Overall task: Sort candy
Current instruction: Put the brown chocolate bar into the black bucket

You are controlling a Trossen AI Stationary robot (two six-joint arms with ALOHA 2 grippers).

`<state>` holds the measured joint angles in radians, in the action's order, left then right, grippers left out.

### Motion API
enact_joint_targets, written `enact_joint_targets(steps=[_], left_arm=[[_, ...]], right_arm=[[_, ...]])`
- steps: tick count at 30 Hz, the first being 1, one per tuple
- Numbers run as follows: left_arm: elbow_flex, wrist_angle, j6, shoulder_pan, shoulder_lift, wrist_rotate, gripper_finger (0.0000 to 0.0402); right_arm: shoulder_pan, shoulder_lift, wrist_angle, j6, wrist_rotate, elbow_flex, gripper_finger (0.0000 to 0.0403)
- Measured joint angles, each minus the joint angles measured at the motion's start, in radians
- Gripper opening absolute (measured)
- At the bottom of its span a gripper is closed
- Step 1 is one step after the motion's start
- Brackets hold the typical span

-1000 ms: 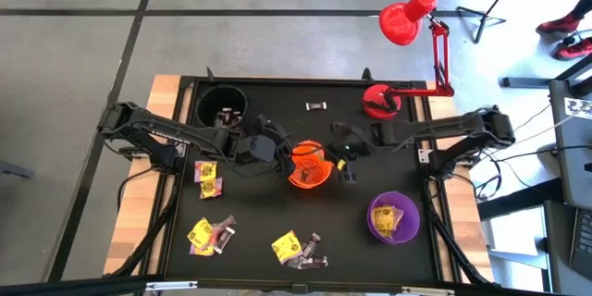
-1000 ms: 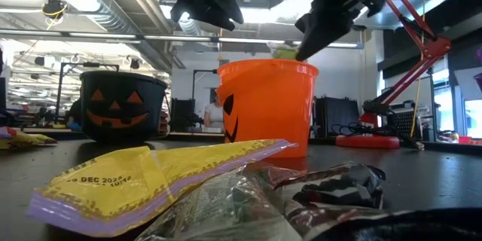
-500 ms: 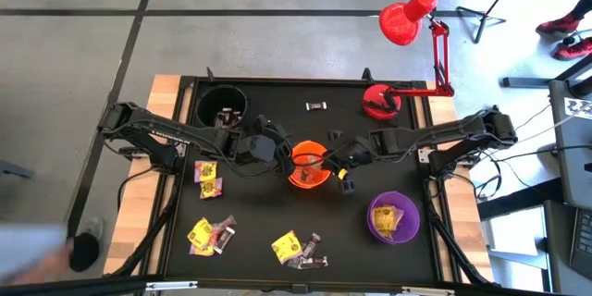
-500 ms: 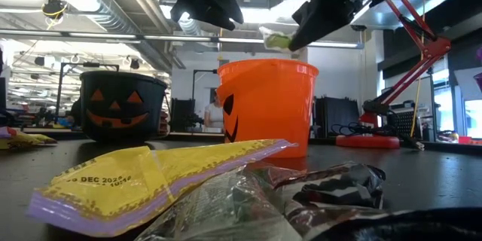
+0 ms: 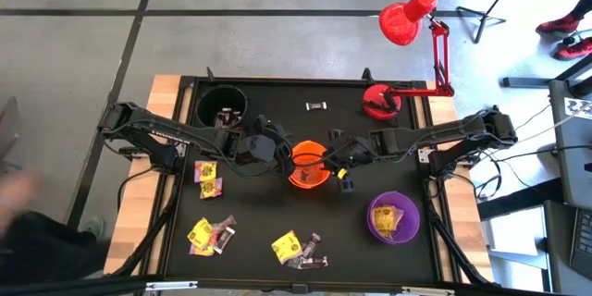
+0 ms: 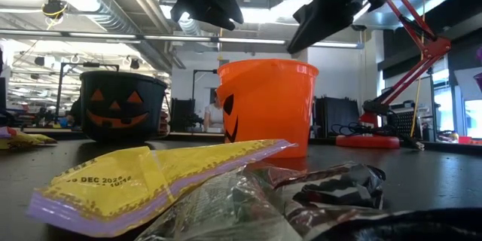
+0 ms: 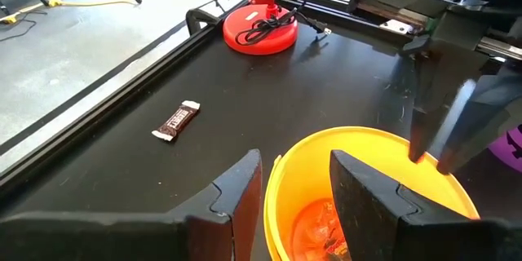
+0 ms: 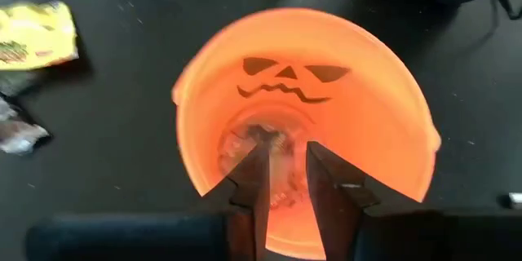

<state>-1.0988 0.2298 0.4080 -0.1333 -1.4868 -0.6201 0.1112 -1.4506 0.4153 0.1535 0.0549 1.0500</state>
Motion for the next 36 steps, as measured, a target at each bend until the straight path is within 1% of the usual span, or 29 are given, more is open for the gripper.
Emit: enact_joint_targets(steps=[4,7,10,14,16,19,21,23,27,30,36], left_arm=[[0.000,0.000,-0.011,0.000,0.000,0.000,0.0137],[0.000,0.000,-0.026,0.000,0.001,0.000,0.0137],[0.000,0.001,-0.026,-0.001,0.003,0.000,0.0137],[0.000,0.004,-0.036,-0.004,0.031,0.006,0.0137],[0.000,0.000,-0.053,-0.013,0.047,0.006,0.0137],[0.000,0.001,-0.087,-0.037,0.084,-0.010,0.0137],[0.000,0.004,-0.107,-0.057,0.110,-0.048,0.0137],[0.000,-0.001,-0.130,-0.074,0.123,-0.087,0.0137],[0.000,-0.004,-0.158,-0.099,0.134,-0.145,0.0137],[0.000,-0.001,-0.168,-0.109,0.135,-0.166,0.0137],[0.000,-0.006,-0.175,-0.123,0.153,-0.169,0.0137]], right_arm=[[-0.001,0.025,0.024,0.014,0.089,0.000,0.0087],[-0.017,0.062,0.035,0.034,0.099,0.000,0.0087],[-0.057,0.105,0.042,0.043,0.062,0.000,0.0087],[-0.143,0.158,0.047,0.061,0.024,-0.013,0.0088],[-0.195,0.186,0.038,0.072,-0.007,-0.050,0.0088],[-0.286,0.230,-0.023,0.094,-0.055,-0.129,0.0088],[-0.348,0.255,-0.082,0.115,-0.085,-0.191,0.0088],[-0.398,0.267,-0.143,0.132,-0.094,-0.254,0.0088],[-0.486,0.250,-0.253,0.143,-0.093,-0.355,0.0088],[-0.541,0.211,-0.312,0.141,-0.112,-0.393,0.0088],[-0.622,0.097,-0.342,0.140,-0.242,-0.368,0.0089]])
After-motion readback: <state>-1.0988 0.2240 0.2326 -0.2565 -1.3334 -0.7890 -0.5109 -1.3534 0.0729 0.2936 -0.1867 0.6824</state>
